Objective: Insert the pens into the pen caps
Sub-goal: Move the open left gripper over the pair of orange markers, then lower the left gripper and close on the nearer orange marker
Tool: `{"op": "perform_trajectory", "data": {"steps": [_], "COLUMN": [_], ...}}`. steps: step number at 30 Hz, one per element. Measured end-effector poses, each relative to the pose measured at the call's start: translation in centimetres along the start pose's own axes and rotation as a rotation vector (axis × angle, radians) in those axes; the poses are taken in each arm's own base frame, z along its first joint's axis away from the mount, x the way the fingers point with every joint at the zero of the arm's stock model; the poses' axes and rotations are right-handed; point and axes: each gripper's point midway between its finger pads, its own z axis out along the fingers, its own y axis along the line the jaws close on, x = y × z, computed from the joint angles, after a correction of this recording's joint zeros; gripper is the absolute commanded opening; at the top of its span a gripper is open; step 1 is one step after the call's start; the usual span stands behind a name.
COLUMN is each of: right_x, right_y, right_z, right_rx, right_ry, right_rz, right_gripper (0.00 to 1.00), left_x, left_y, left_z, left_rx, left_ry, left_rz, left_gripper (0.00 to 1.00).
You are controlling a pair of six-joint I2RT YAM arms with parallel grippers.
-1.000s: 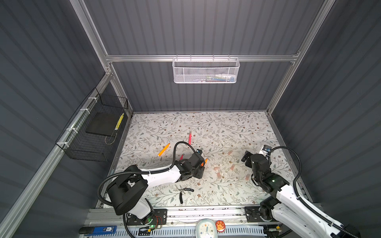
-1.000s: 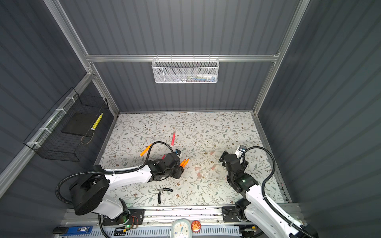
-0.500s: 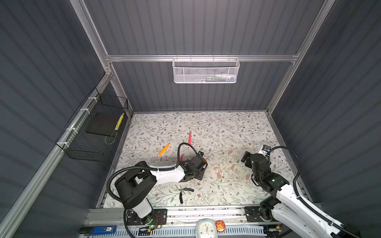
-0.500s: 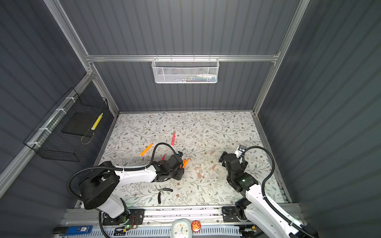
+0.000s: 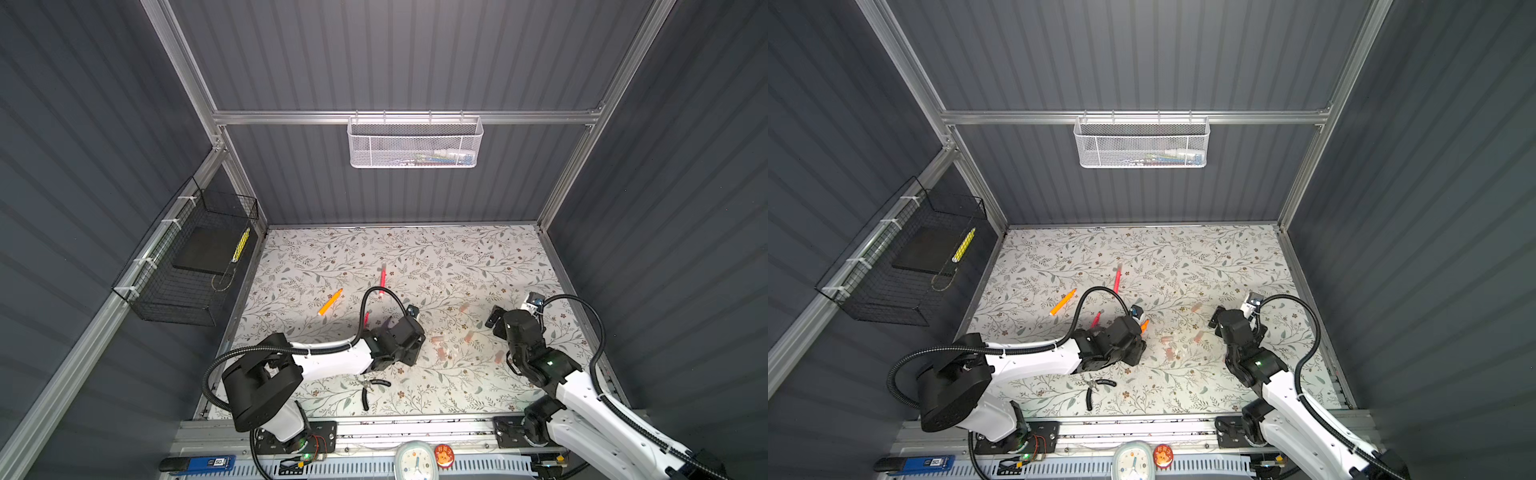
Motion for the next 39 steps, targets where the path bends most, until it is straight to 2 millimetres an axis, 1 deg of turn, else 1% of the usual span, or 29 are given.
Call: {"op": "perform_trajectory", "data": {"steps": [3, 7, 10, 16, 22, 27, 30, 33, 37, 39], "right_x": [0.1, 0.1, 0.2, 0.2, 0.2, 0.2, 0.2, 0.4, 0.4, 0.4], "right_y": [0.0, 0.0, 0.0, 0.1, 0.1, 0.1, 0.1, 0.1, 0.1, 0.1], "right_z": [0.0, 0.1, 0.1, 0.1, 0.1, 0.1, 0.1, 0.2, 0.2, 0.2], "right_rx": [0.001, 0.001, -0.001, -0.004, -0.004, -0.004, -0.003, 0.0, -0.001, -0.002], "right_ry": [0.002, 0.005, 0.006, 0.008, 0.008, 0.009, 0.01, 0.014, 0.014, 0.014], "right_rz": [-0.002, -0.003, -0.004, -0.004, -0.004, -0.005, -0.006, -0.009, -0.01, -0.01], "right_gripper": [0.99, 0.99, 0.99, 0.99, 0.99, 0.99, 0.99, 0.99, 0.99, 0.99], "left_x": [0.1, 0.8, 1.4, 1.6, 1.5, 0.4, 0.0, 0.3, 1.2, 1.8], "left_y": [-1.0, -0.3, 0.2, 0.7, 0.6, 0.4, 0.4, 0.6, 0.9, 1.3], "left_z": [0.5, 2.0, 2.6, 2.6, 2.3, 0.9, 0.7, 1.1, 2.5, 2.9], "left_rx": [0.005, -0.056, -0.09, -0.117, -0.106, -0.085, -0.082, -0.097, -0.128, -0.146], "left_ry": [0.011, 0.057, 0.079, 0.085, 0.075, 0.03, 0.011, 0.022, 0.06, 0.079], "left_rz": [0.019, 0.035, 0.043, 0.045, 0.041, 0.026, 0.022, 0.026, 0.039, 0.046], "left_gripper": [0.5, 0.51, 0.51, 0.52, 0.54, 0.57, 0.56, 0.55, 0.56, 0.56]}}
